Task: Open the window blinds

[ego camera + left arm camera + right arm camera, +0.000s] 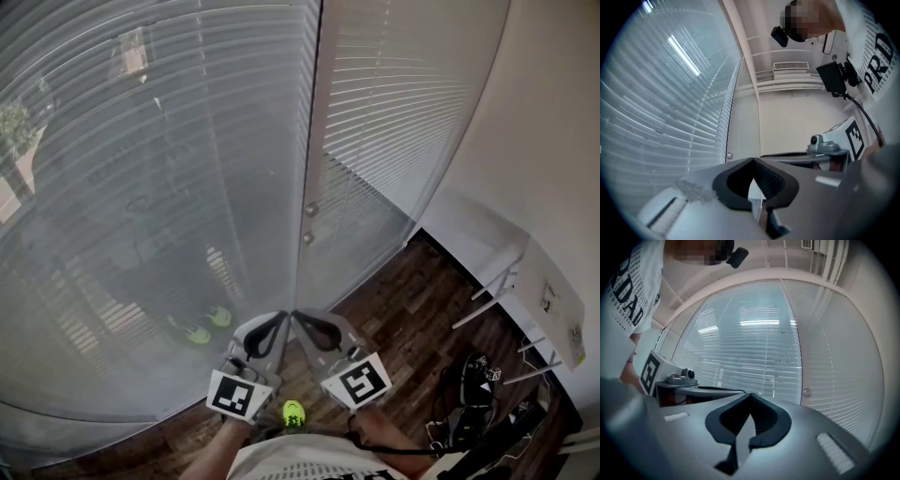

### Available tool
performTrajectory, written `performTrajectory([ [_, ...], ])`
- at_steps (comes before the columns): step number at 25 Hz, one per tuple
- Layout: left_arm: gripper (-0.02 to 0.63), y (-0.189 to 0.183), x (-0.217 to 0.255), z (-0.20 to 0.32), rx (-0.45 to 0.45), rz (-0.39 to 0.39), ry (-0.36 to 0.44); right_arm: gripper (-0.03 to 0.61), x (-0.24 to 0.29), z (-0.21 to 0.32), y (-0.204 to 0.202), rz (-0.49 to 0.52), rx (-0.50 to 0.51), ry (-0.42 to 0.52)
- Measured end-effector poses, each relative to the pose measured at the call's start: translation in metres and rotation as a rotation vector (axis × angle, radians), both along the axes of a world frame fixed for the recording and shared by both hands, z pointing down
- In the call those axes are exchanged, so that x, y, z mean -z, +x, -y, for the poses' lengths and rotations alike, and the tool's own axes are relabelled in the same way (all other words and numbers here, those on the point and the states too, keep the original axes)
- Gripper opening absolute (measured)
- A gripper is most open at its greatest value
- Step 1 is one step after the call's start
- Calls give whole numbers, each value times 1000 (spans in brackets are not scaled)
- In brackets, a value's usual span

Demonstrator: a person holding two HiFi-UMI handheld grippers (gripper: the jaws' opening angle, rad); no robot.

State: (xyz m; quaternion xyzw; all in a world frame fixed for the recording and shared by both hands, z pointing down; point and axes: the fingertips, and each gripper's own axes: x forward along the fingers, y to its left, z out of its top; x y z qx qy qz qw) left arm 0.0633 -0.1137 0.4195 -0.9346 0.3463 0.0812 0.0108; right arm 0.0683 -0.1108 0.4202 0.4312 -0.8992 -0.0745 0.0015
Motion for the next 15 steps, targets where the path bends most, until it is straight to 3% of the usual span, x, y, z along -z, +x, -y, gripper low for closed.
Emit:
performTrajectory([
  [5, -9, -3, 6, 12, 6, 69, -7, 8, 12, 11, 0, -21, -4, 3],
  [15, -9, 8, 0, 32, -46, -38, 8, 8, 1, 31, 9, -56, -48, 4],
])
